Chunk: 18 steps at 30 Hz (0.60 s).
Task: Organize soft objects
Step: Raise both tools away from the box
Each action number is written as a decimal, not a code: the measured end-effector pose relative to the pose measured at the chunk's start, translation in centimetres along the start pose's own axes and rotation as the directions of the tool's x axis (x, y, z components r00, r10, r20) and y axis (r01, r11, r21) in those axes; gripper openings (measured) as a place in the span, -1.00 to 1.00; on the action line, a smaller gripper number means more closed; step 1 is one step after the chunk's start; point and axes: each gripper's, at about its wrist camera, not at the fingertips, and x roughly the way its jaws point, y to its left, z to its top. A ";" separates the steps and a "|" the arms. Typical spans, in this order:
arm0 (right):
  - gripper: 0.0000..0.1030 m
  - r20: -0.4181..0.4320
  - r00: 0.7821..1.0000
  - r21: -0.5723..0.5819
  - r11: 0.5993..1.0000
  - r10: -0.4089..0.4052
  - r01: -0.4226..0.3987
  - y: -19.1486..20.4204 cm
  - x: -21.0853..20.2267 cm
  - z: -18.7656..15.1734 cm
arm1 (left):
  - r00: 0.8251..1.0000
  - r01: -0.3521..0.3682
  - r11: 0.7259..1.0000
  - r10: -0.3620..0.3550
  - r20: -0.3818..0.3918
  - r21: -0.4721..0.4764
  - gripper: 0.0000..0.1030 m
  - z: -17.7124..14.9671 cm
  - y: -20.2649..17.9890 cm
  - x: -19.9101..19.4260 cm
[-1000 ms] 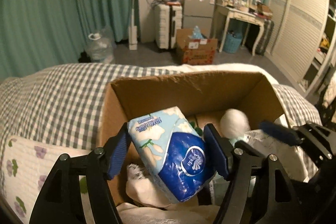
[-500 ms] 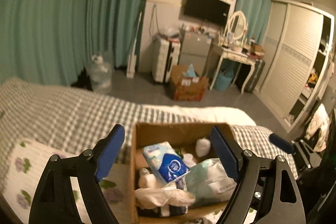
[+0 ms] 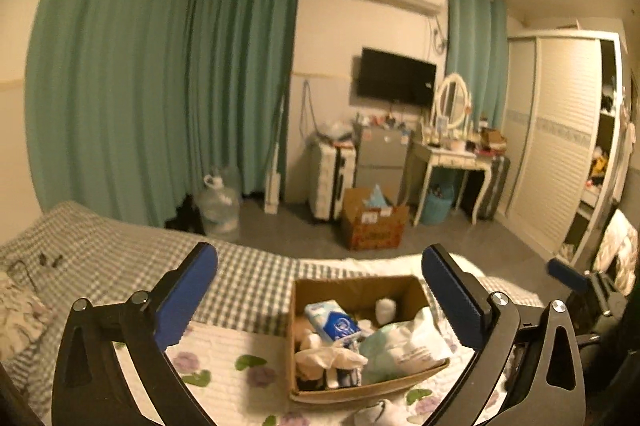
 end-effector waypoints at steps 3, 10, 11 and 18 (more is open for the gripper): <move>1.00 0.042 0.999 0.004 1.000 0.010 -0.010 0.1 -3.1 0.7 | 1.000 -0.018 1.000 0.018 0.026 0.010 1.00 0.2 0.2 -2.0; 1.00 0.095 0.995 0.011 0.999 0.030 -0.031 -0.1 -9.4 1.4 | 1.000 -0.009 1.000 0.009 0.021 -0.008 1.00 -0.2 0.3 -4.8; 1.00 0.097 0.995 0.008 0.999 0.031 -0.032 -0.1 -9.9 1.4 | 1.000 -0.003 1.000 0.003 0.021 -0.015 1.00 -0.3 0.3 -5.3; 1.00 0.095 0.995 -0.013 1.000 0.018 -0.017 0.3 -12.5 1.1 | 0.999 -0.020 1.000 0.019 0.048 0.014 1.00 -1.7 -0.3 -7.7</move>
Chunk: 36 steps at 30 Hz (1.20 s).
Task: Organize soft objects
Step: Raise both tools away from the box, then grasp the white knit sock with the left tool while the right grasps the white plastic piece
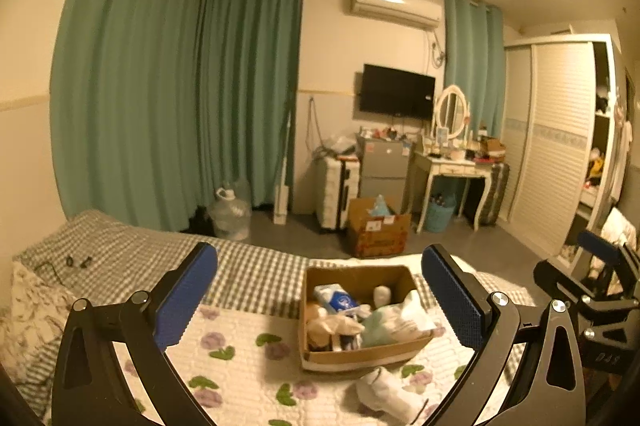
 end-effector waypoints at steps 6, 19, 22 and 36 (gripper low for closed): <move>1.00 -0.047 0.999 -0.014 1.000 -0.008 0.007 -0.1 0.7 -1.3 | 0.999 0.036 0.999 -0.036 -0.009 -0.029 1.00 -1.4 -0.2 0.0; 1.00 -0.224 0.968 -0.137 0.987 -0.111 0.082 -1.1 6.2 -7.5 | 0.960 0.014 0.999 -0.025 -0.279 -0.040 1.00 -8.9 -3.0 8.3; 1.00 -0.269 0.957 -0.126 0.989 -0.112 0.080 -2.2 7.6 -9.1 | 0.946 -0.002 1.000 -0.004 -0.324 -0.021 1.00 -10.2 -3.7 9.8; 1.00 -0.524 0.851 -0.020 1.000 -0.030 0.024 -6.8 14.6 -17.9 | 0.860 -0.016 0.998 0.045 -0.509 0.061 1.00 -19.5 -7.9 17.7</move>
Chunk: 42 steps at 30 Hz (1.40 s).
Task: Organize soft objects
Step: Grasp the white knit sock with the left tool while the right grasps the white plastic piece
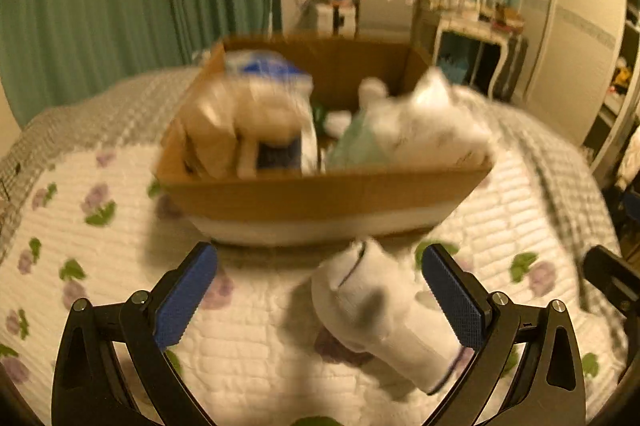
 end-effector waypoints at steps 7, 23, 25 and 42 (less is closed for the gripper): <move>1.00 -0.124 0.991 0.002 0.999 0.046 -0.047 -0.5 4.6 -1.6 | 0.985 0.039 0.999 -0.044 -0.169 -0.032 1.00 -1.9 -0.5 5.1; 1.00 -0.242 0.954 -0.002 0.983 0.178 -0.184 2.8 9.8 -2.2 | 0.968 0.131 0.990 -0.139 -0.210 -0.051 -0.12 -3.9 5.2 1.0; 1.00 -0.246 0.951 -0.004 0.981 0.185 -0.192 3.6 10.2 -2.1 | 0.976 0.092 0.993 -0.105 -0.193 -0.079 -0.13 -3.6 7.1 0.4; -0.17 -0.329 0.932 -0.063 0.981 0.152 -0.182 8.3 13.8 -2.8 | 0.989 0.047 0.999 -0.049 -0.142 -0.013 -0.13 -2.6 7.2 0.3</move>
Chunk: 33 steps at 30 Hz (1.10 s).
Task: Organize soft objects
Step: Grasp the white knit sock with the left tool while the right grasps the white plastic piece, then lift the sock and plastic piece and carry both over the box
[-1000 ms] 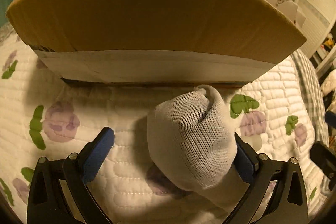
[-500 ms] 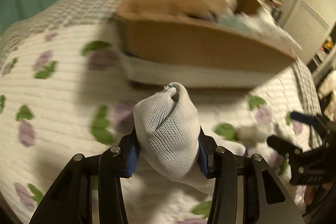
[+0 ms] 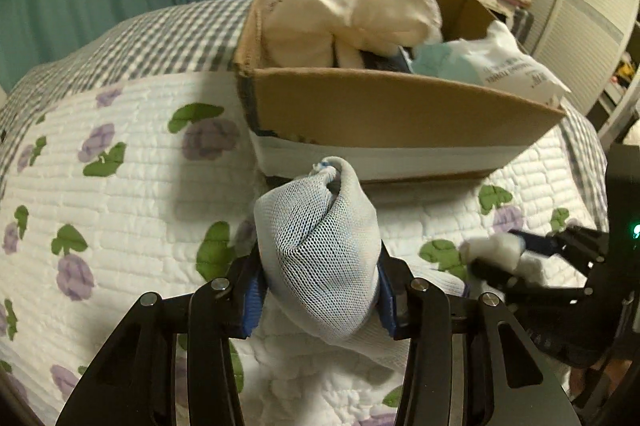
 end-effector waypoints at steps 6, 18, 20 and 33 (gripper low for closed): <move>-0.28 0.028 0.999 -0.014 0.999 -0.044 0.045 0.4 -1.6 -0.9 | 0.999 -0.013 0.999 0.011 0.037 0.033 -0.13 0.0 -1.0 -1.1; -0.28 0.198 0.980 0.052 0.998 -0.031 0.021 1.6 -9.1 -2.3 | 0.990 0.001 0.998 -0.009 0.140 0.057 -0.13 -1.6 -1.6 -6.4; -0.28 0.230 0.973 0.067 0.998 -0.031 0.016 2.2 -10.3 -2.4 | 0.989 0.005 0.999 -0.013 0.148 0.050 -0.13 -2.0 -1.3 -7.3; -0.26 0.394 0.918 0.101 0.995 -0.046 0.007 4.2 -18.5 -6.2 | 0.954 0.017 0.996 -0.041 0.297 0.083 -0.13 -2.7 -2.8 -15.4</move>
